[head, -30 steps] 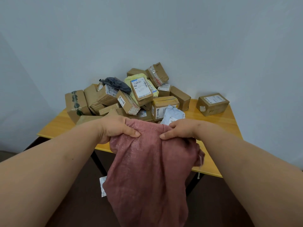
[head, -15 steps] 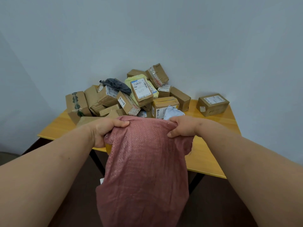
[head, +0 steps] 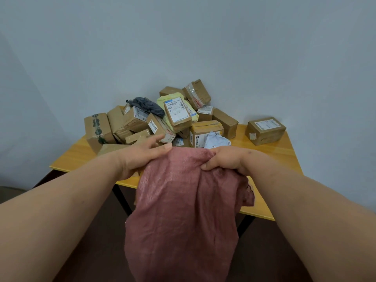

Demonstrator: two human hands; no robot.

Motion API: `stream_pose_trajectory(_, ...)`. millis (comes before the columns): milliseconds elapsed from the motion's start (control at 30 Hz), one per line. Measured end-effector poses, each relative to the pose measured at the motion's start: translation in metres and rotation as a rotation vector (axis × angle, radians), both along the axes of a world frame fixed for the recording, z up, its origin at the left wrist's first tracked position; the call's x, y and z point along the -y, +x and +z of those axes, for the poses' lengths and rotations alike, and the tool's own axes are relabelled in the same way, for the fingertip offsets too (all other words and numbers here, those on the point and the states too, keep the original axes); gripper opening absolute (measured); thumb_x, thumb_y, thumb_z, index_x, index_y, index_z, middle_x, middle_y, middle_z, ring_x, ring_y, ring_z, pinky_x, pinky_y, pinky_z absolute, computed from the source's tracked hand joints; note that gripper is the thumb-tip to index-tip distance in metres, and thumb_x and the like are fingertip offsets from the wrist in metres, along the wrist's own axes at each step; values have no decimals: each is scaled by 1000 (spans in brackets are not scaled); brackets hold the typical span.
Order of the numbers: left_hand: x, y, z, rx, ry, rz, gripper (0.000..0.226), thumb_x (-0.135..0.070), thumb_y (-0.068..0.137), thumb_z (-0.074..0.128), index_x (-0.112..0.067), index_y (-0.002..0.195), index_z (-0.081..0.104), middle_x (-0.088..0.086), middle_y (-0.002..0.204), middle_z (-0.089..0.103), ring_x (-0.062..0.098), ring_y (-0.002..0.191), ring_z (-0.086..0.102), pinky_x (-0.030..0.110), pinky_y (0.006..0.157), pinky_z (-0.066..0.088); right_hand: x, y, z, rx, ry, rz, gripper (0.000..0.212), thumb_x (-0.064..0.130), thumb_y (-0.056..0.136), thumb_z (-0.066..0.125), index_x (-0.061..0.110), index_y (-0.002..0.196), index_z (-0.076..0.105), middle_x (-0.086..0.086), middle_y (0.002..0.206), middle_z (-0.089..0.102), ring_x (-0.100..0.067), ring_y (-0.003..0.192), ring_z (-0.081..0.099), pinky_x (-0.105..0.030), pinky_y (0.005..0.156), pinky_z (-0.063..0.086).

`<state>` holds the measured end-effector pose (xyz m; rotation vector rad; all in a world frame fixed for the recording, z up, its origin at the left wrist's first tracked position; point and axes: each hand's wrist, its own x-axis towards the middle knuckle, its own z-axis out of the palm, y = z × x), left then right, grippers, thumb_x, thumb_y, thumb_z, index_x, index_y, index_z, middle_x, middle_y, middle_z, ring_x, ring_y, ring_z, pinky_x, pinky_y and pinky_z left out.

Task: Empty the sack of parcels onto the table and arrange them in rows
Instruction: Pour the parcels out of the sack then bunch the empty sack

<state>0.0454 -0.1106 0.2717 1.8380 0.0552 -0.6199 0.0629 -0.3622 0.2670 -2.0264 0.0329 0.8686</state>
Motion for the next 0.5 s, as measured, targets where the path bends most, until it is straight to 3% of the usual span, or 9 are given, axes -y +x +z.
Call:
stream_pose_trajectory(67, -2, -4, 3, -99, -94, -149, 113, -46, 48, 96, -45, 143, 35, -9, 132, 55, 16, 116, 61, 33, 86, 54, 4, 1, -1, -89, 32, -81, 23, 11, 92, 64, 11, 114, 69, -19, 115, 71, -39, 107, 66, -51, 97, 52)
stream_pose_trajectory(133, 0, -8, 2, -129, -83, -167, 98, -8, 65, 88, -40, 143, 38, -2, 130, 59, 20, 113, 64, 37, 87, 57, 5, 2, -1, -157, 76, -150, 24, 12, 92, 62, 1, 113, 67, -23, 116, 68, -40, 107, 63, -52, 103, 48)
stream_pose_trajectory(167, 1, -8, 0, -139, -70, -135, 90, 1, 66, 82, -35, 140, 45, 2, 129, 62, 22, 111, 66, 38, 88, 57, 5, 1, 0, -168, 65, -173, 24, 15, 92, 62, 1, 111, 67, -22, 114, 68, -39, 105, 63, -52, 105, 46)
stream_pose_trajectory(233, 1, -7, -7, -141, -52, -86, 69, 2, 67, 83, -21, 128, 61, 11, 123, 69, 27, 109, 68, 43, 95, 55, 4, -1, -1, -63, -109, -54, 34, 30, 93, 64, 9, 121, 65, -14, 119, 67, -33, 111, 62, -44, 106, 45)
stream_pose_trajectory(300, 0, -5, -14, -141, -39, 29, 48, -3, 72, 82, -13, 117, 69, 16, 120, 70, 32, 110, 67, 48, 102, 50, 2, -3, -2, 195, -433, 175, 49, 45, 93, 62, 20, 134, 55, -4, 131, 59, -24, 120, 55, -32, 100, 40)
stream_pose_trajectory(333, 1, -4, -15, -146, -54, 108, 39, -2, 79, 77, -11, 116, 69, 18, 121, 69, 34, 111, 66, 49, 102, 50, -1, -5, -1, 304, -482, 197, 52, 46, 92, 63, 23, 137, 51, -2, 134, 55, -22, 121, 53, -30, 96, 39)
stream_pose_trajectory(400, 2, -3, -17, -166, -134, 250, 35, 1, 88, 66, -8, 122, 65, 19, 123, 68, 35, 109, 66, 49, 97, 52, -3, -8, 6, 309, -290, 143, 60, 42, 88, 69, 28, 142, 46, 2, 135, 52, -18, 119, 52, -30, 98, 39)
stream_pose_trajectory(500, 4, -3, -13, -249, -315, 369, 32, -2, 93, 58, -12, 124, 64, 16, 105, 73, 29, 83, 71, 44, 77, 60, -6, -9, 10, 21, -20, 184, 89, 36, 73, 85, 37, 146, 35, 3, 139, 49, -22, 122, 54, -46, 104, 47)
